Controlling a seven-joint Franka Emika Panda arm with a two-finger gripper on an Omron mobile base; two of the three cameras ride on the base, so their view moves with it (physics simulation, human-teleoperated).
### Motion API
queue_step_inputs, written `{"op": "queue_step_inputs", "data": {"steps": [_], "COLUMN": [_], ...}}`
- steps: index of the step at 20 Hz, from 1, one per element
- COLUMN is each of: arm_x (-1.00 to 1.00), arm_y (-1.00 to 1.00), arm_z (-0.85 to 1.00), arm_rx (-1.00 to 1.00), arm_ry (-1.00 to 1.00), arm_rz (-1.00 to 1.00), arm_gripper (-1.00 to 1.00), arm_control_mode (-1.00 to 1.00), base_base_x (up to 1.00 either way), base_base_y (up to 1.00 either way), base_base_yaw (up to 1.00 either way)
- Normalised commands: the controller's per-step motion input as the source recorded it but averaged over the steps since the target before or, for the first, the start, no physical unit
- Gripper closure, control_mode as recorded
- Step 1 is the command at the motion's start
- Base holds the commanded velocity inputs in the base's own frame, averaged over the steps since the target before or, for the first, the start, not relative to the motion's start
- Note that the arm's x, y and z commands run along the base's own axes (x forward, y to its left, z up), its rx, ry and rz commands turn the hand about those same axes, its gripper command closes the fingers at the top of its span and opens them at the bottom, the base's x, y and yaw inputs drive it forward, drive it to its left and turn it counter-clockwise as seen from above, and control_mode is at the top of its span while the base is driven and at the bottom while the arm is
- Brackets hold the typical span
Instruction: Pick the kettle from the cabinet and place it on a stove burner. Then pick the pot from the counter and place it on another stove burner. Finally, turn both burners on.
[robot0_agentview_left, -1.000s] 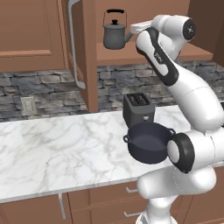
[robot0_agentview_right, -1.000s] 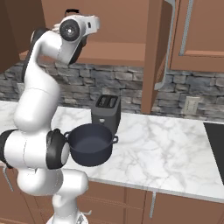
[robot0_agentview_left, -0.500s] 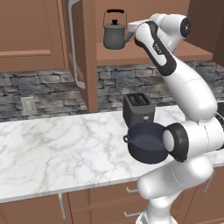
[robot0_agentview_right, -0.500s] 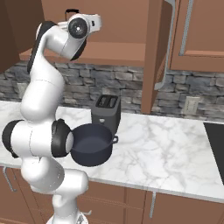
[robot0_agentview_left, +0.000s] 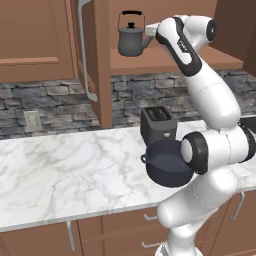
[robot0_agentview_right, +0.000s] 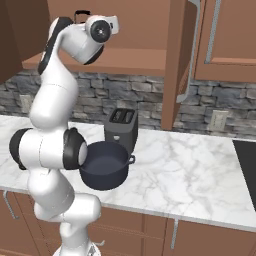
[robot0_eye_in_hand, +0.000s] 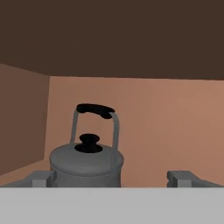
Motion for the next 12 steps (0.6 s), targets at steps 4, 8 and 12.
{"op": "queue_step_inputs", "data": {"steps": [4,8,12], "arm_x": [0.25,0.26,0.30], "arm_y": [0.00,0.00,0.00], "arm_z": [0.00,0.01,0.05], "arm_rx": [0.00,0.00,0.00], "arm_ry": [0.00,0.00,0.00], "arm_rz": [0.09,0.08,0.08], "arm_gripper": [-1.00,-1.00,-1.00], "arm_control_mode": [-1.00,-1.00,-1.00], "base_base_x": [0.00,0.00,0.00], "base_base_y": [0.00,0.00,0.00], "base_base_yaw": [0.00,0.00,0.00]}}
